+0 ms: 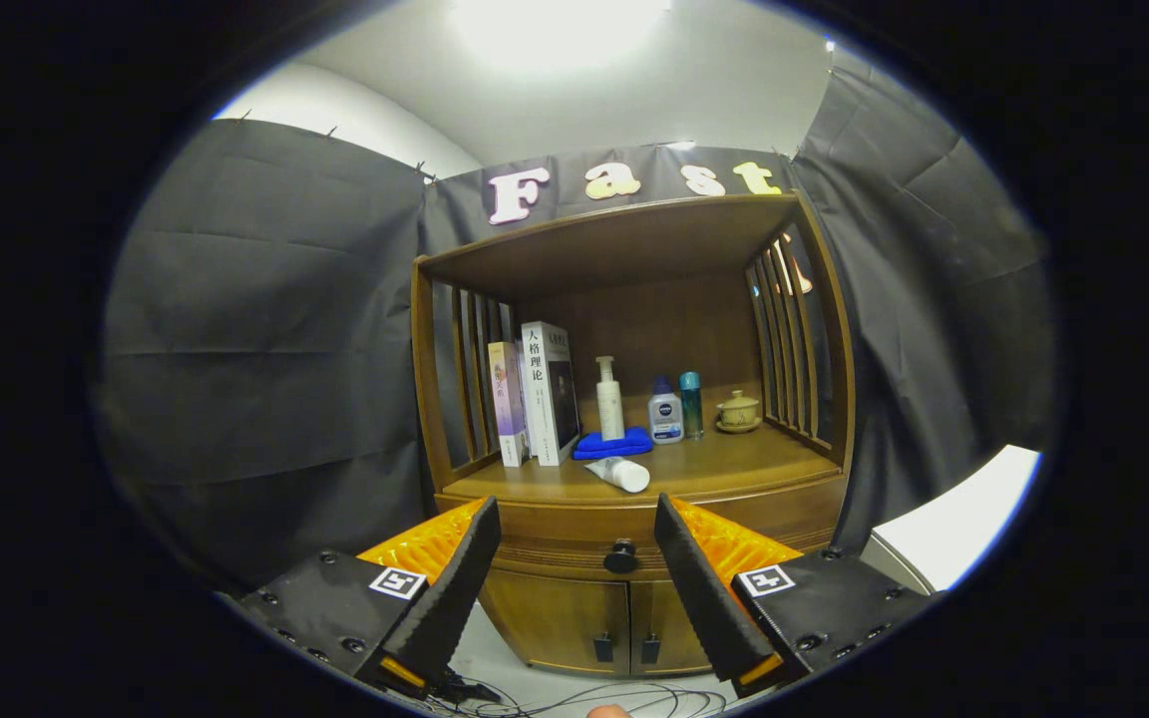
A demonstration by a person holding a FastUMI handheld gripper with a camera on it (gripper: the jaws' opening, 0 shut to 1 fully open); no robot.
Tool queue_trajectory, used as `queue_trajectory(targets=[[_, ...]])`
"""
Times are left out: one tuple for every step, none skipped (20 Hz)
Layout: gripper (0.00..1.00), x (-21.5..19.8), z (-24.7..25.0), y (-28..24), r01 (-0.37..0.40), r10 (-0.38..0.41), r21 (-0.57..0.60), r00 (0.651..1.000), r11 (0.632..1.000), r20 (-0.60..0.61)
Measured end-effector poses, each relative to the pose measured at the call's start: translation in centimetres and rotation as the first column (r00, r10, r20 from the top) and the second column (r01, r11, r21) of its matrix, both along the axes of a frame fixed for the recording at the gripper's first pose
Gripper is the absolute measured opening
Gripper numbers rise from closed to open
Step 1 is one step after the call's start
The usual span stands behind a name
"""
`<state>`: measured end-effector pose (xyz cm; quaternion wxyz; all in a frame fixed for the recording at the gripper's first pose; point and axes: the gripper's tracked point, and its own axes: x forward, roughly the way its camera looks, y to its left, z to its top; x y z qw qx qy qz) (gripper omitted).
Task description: Pull open the drawer, take out the items inside it, and place them on the countertop above the cabinet.
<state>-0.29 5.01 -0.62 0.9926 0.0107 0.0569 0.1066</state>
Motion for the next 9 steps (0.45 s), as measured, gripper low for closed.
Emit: queue_trajectory(targets=[[0.98,0.00,-0.05,-0.07,0.001,-0.001,0.002,1.000,1.000,-0.001],[0.98,0.06,0.03,-0.09,0.000,0.000,0.004,1.000,1.000,-0.002],[0.98,0.12,0.06,-0.11,0.000,0.000,0.005,1.000,1.000,-0.003],[0.98,0.09,0.17,-0.17,-0.002,0.002,0.006,1.000,1.000,-0.003],[0.98,0.03,0.30,-0.21,-0.004,0.004,0.007,1.000,1.000,0.000],[0.97,0.04,0.46,-0.31,-0.003,0.003,0.008,1.000,1.000,0.006],[0.98,-0.01,0.60,-0.38,-0.002,0.002,0.010,1.000,1.000,0.011],[0.97,-0.03,0.79,-0.36,-0.005,0.005,0.012,1.000,1.000,0.013],[0.97,-0.03,0.88,-0.26,-0.007,0.007,0.013,1.000,1.000,0.015]])
